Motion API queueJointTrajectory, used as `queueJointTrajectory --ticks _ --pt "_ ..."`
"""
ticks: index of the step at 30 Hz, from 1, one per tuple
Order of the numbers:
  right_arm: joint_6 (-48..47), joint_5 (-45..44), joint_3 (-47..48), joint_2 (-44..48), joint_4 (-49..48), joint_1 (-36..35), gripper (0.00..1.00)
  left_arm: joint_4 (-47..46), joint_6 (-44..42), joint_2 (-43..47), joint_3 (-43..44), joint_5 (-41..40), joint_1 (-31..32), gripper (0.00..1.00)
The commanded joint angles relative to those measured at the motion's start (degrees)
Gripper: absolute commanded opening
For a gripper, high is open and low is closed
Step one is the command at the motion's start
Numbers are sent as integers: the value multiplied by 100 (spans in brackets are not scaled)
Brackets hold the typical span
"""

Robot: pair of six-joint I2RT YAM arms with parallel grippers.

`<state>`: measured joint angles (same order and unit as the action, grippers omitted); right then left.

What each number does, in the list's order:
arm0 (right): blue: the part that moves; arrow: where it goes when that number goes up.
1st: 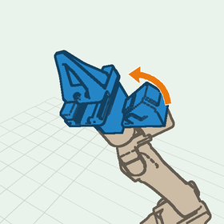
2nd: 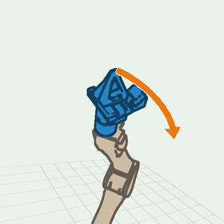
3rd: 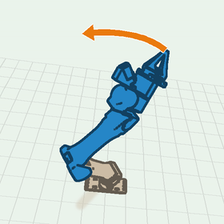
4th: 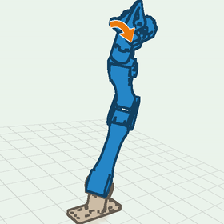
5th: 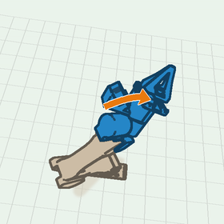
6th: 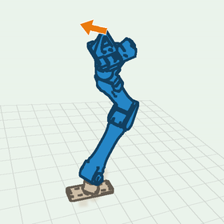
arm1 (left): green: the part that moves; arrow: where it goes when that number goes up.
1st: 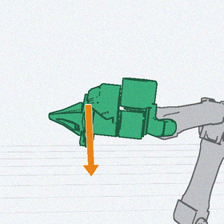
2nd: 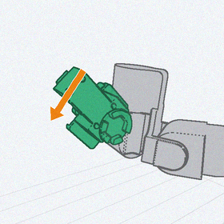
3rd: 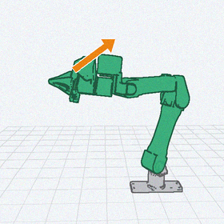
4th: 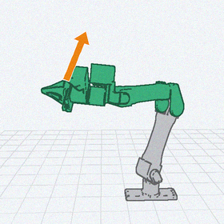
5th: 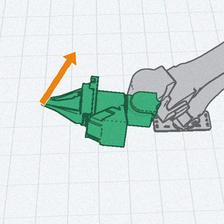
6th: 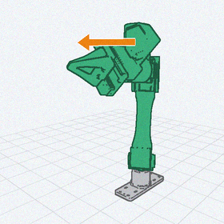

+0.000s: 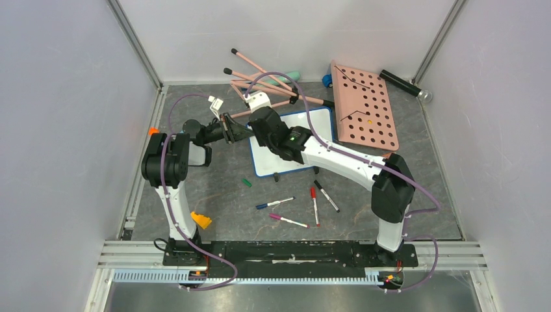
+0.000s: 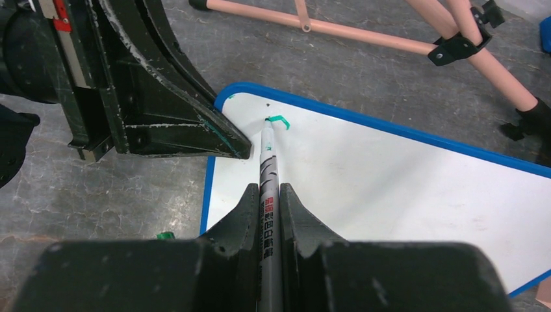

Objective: Write a sentence on the whiteboard

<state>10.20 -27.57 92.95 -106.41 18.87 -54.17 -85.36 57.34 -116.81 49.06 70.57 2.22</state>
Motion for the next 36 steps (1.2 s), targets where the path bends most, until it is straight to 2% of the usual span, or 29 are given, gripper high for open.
queueJointTrajectory --ticks 1,14,23,36 --pt "-82 194 119 -79 -146 11 0 -385 -179 233 -28 179 15 2" --pt "-28 -214 -592 339 -172 5 0 -385 -173 230 -19 186 14 2" --pt "61 -506 -667 414 -66 12 0 -385 -179 232 -19 193 13 2" --pt "-14 340 -993 454 -183 11 0 -385 -179 239 -28 194 13 2"
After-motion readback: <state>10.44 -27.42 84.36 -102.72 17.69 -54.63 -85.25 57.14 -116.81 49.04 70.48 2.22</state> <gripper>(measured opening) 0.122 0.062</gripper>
